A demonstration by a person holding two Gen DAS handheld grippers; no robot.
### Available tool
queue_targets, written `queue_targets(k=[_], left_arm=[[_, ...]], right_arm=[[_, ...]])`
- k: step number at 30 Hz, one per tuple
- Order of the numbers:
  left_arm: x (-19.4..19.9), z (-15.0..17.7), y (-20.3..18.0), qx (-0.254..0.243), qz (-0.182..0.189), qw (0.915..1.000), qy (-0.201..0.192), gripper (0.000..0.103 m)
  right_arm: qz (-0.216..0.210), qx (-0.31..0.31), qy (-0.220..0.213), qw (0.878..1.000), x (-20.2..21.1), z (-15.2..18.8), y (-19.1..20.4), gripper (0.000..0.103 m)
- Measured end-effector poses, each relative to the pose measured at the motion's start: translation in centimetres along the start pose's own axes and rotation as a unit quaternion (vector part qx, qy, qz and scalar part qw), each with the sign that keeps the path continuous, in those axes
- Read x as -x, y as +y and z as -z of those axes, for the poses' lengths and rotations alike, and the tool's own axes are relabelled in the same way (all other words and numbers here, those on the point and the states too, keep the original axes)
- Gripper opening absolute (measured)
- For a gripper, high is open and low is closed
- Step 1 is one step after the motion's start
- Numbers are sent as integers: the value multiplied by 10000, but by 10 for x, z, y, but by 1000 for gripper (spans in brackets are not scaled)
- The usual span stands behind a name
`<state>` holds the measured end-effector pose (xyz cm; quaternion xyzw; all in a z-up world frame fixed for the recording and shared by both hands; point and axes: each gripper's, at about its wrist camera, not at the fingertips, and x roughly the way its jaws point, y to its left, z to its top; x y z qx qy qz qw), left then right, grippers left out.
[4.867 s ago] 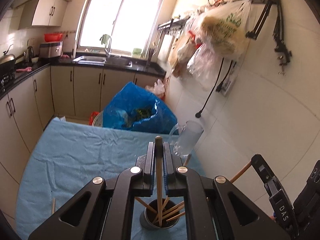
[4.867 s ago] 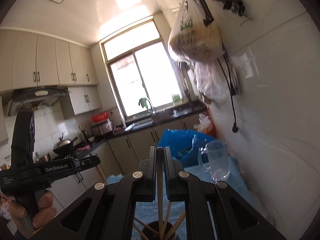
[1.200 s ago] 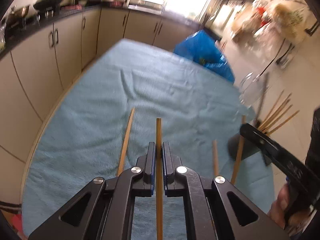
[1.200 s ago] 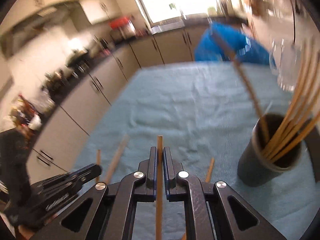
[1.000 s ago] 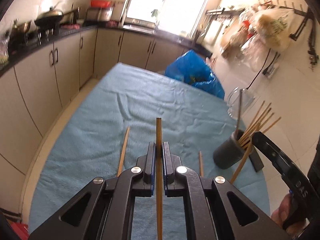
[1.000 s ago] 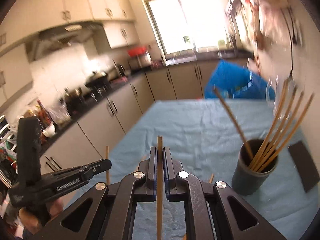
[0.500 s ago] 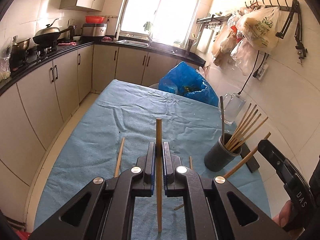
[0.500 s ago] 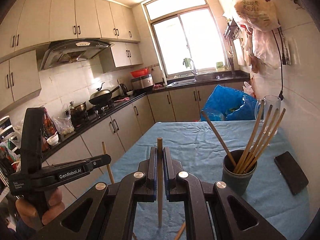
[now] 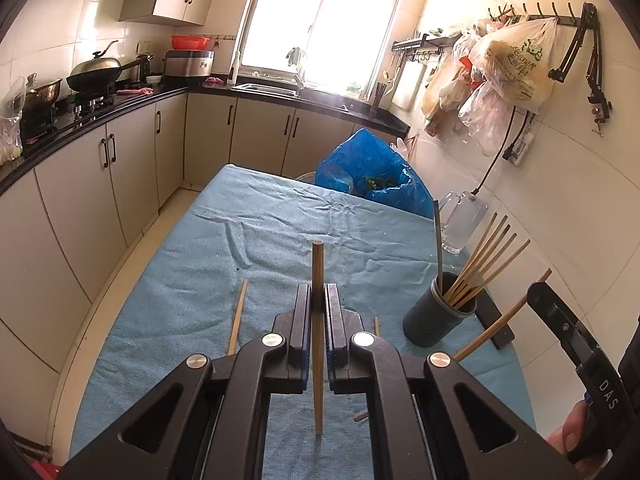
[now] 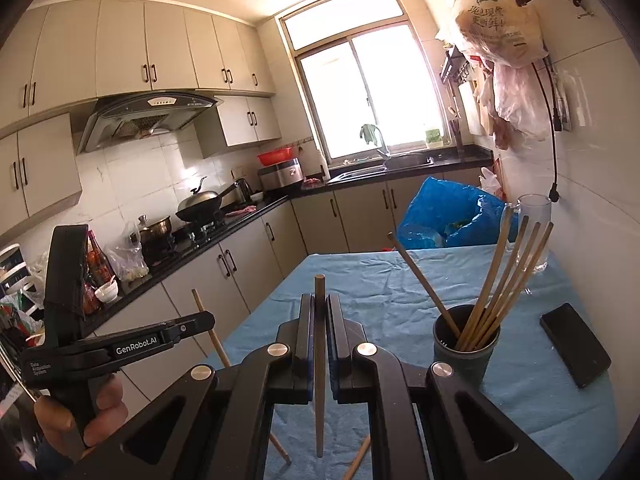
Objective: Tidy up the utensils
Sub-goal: 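Lift and carry the left tool's chopstick over the black cup while the right tool carries its own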
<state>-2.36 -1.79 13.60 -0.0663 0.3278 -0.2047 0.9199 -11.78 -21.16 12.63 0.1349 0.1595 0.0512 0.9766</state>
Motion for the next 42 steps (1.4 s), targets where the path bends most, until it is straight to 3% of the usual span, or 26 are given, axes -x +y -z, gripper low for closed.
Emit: queue_targets(k=[22,31,42], left_arm=[[12,-12,-23,-186,140,9997,-84,6],[20,-33,-54,-376,496,9980,-134,6],[25,-83,-115,-625,1017,9923,-337,6]], right_arm=[[195,-246,-373,9988,33,-13,-19,6],[490,-463,-831,9943,68,-33,-46,6],[787,-652,-1329,9859,102,-70,-82,6]])
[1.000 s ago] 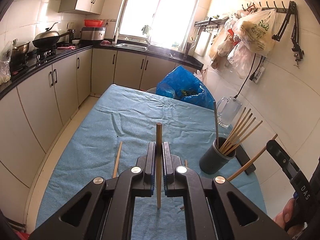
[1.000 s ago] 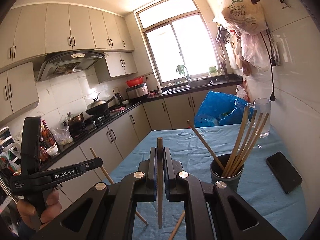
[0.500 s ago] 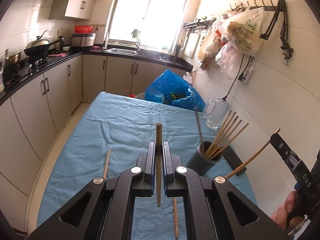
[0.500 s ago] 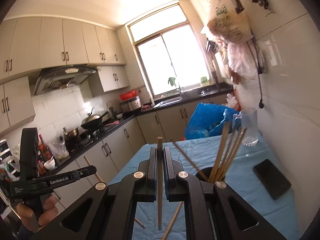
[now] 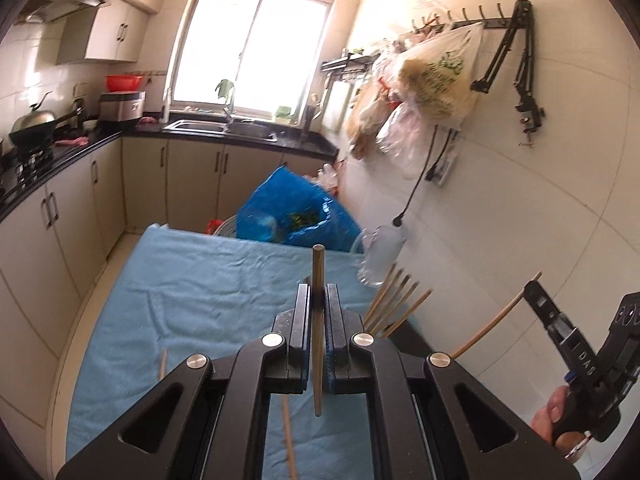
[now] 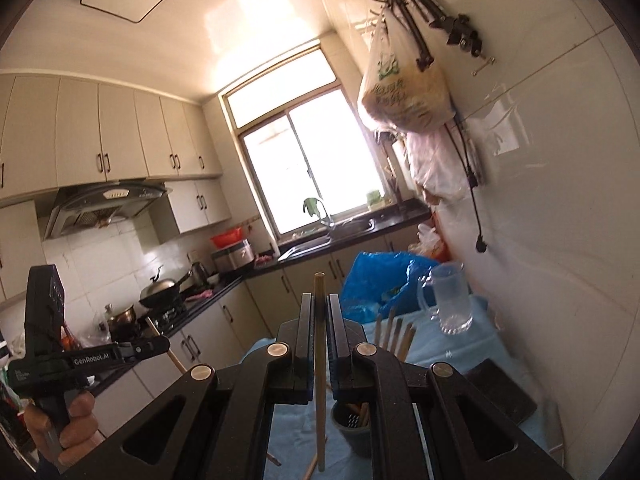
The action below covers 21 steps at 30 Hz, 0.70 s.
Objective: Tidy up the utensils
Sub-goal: 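Lift and carry the left tool's chopstick over the black cup while the right tool carries its own, then lower both chopsticks into the black cup and open both tools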
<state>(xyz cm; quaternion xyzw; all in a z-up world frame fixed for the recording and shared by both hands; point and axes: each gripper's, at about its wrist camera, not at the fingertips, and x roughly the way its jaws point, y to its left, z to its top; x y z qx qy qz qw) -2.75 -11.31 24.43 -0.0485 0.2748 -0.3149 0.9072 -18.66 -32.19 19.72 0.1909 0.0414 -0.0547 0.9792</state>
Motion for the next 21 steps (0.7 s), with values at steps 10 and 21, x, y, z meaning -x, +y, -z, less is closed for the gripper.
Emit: queue_targets(k=[10,21], left_arm=[[-42,-40,-39,-118,173,9997,-79,6],[-115,-22,-23,89,70,9986,512,6]], right_arm=[[224,76,-209,9995,-24,-35,-13,6],[396,131,155,9990,-82,-22,-26,6]])
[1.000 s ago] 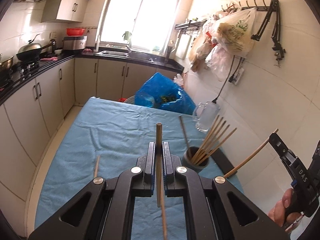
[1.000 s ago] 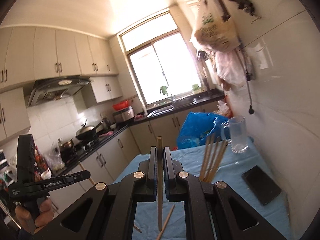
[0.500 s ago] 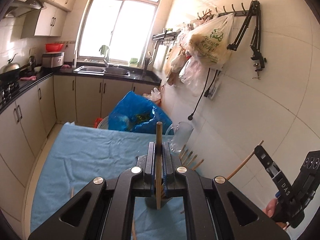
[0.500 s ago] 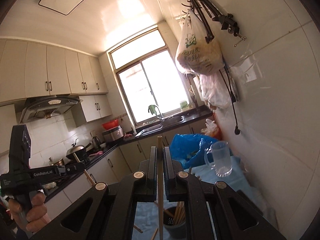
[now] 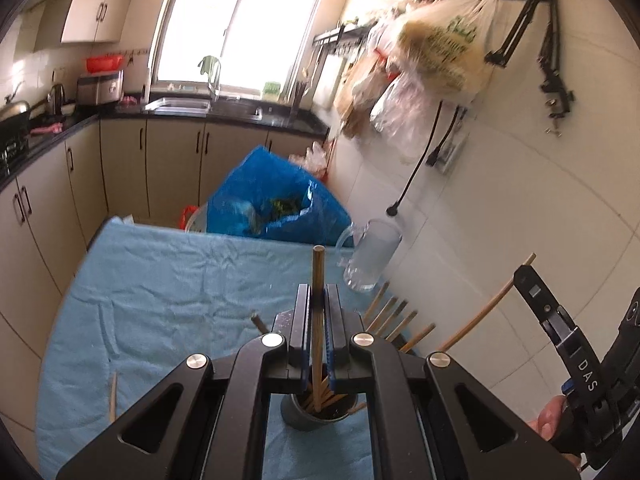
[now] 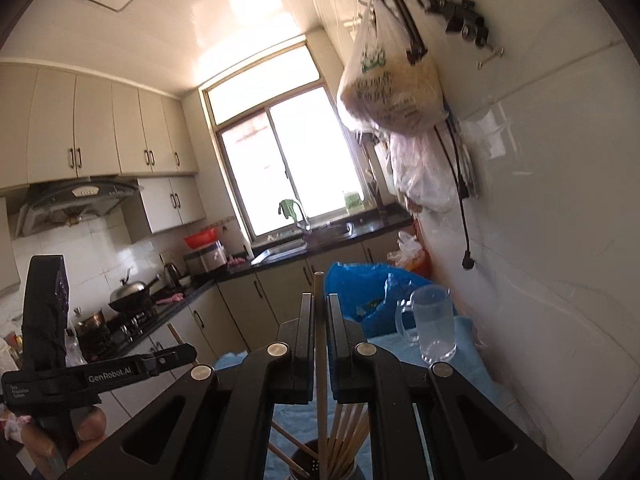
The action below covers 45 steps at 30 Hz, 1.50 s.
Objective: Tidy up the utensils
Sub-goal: 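Lower both chopsticks into the black cup and open both tools, then move both open tools back toward the last chopsticks on the towel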
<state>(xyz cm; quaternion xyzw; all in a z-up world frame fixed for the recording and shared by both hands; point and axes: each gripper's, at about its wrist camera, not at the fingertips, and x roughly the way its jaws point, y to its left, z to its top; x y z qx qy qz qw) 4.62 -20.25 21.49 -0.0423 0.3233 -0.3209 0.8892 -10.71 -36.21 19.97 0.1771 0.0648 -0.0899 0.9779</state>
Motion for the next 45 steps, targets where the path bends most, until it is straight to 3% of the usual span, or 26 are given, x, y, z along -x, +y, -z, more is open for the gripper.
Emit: queue_targets(k=[9,14,17,20,28,32,37,45], left_arm=[[-27,16,16,119,-70,9993,361,6],[-24,15,20,185,-64,9991,381,8],[-18,13,20,230,-40,9992,312,22],[-5,13,19,222,-30,9995,212,25],[45,34,36,189,-175,9996,-72,33],[59,57,64,338,-399,9986,-18,35],[61,92,121,726,-802,9936,327,36],[53,130,223,1688,-1220,9741,878,36]], right_arm=[[159,61,531,9984,-36,33,-7,6],[118,-102,674,9976,-41,33,-14,9],[114,-108,586,9982,-34,26,-14,10],[75,-100,455,9989,-20,20,-11,23],[-241,-122,418,9988,22,29,5,27],[-466,-110,850,9952,25,61,15,28],[-524,-87,1581,9860,8,109,25,28],[-383,-179,2743,9607,-47,169,39,28]])
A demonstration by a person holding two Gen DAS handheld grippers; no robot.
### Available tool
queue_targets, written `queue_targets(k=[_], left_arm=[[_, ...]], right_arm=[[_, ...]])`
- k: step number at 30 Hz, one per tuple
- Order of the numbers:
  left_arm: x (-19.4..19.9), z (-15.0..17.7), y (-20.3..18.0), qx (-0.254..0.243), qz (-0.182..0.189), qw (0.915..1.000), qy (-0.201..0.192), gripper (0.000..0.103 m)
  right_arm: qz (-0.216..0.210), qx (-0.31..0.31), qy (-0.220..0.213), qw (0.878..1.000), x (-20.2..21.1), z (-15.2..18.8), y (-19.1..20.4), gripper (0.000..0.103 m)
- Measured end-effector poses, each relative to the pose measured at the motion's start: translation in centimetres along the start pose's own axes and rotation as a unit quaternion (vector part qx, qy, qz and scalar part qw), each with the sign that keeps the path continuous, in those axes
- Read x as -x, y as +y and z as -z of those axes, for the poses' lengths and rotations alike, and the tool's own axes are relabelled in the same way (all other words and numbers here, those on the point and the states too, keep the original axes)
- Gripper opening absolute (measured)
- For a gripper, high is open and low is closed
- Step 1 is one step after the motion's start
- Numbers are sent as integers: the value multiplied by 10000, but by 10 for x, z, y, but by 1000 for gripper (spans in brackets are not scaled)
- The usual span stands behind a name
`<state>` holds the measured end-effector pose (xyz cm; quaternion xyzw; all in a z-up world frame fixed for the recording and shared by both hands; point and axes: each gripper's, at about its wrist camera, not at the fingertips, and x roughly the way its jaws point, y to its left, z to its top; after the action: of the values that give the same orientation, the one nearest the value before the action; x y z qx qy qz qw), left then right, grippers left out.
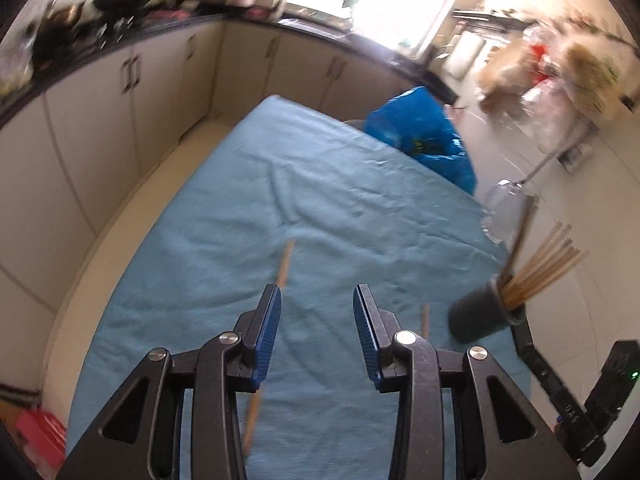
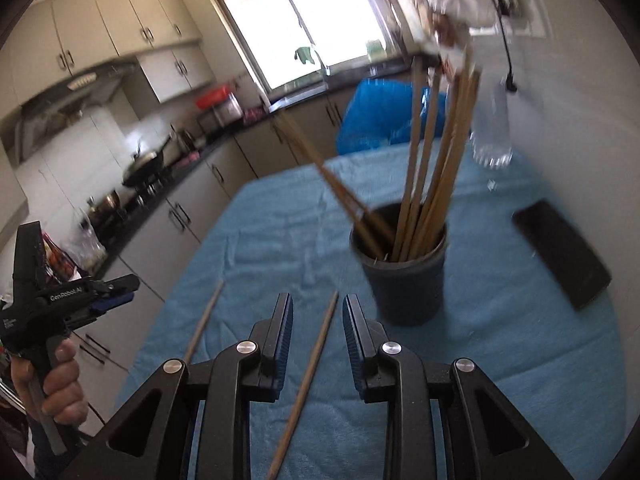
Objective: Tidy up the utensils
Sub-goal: 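Move both open tools back toward the last chopsticks on the towel, then grasp a wooden chopstick with the left tool while the right tool grasps another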
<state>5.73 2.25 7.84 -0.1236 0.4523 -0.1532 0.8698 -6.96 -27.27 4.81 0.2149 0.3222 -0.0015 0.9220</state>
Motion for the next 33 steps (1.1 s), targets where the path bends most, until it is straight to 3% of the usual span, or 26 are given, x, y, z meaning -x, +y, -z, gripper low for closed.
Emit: queue_targets(k=[5,16,18,19,22,25,28,33], left_arm=[[-8,7,21,113,36,9999,81,36],[-27,16,41,47,112,9996,273,36],[-29,16,49,93,104,9995,292,36],[-30,16,51,116,102,9994,302,36],[-34,16,59,208,93,9992,333,36],[-37,15,61,227,83,9991,361,36],[-40,12,58,179,43,9991,373,36],[-47,4,48,70,14,9990,435,36]], right_arm=[[123,-208,517,9984,-45,7,2,28],[831,12,1300,9880,-126,21,19,28],[904,25,1409,9859,-134,28,19,23],[893,62,1462,9852,-138,30,20,18],[749,230,1531,9851,-143,34,31,17],[197,414,1736,9837,-141,37,44,17],[453,569,1550,9852,-138,30,45,17],[367,523,1510,9865,-145,12,45,17]])
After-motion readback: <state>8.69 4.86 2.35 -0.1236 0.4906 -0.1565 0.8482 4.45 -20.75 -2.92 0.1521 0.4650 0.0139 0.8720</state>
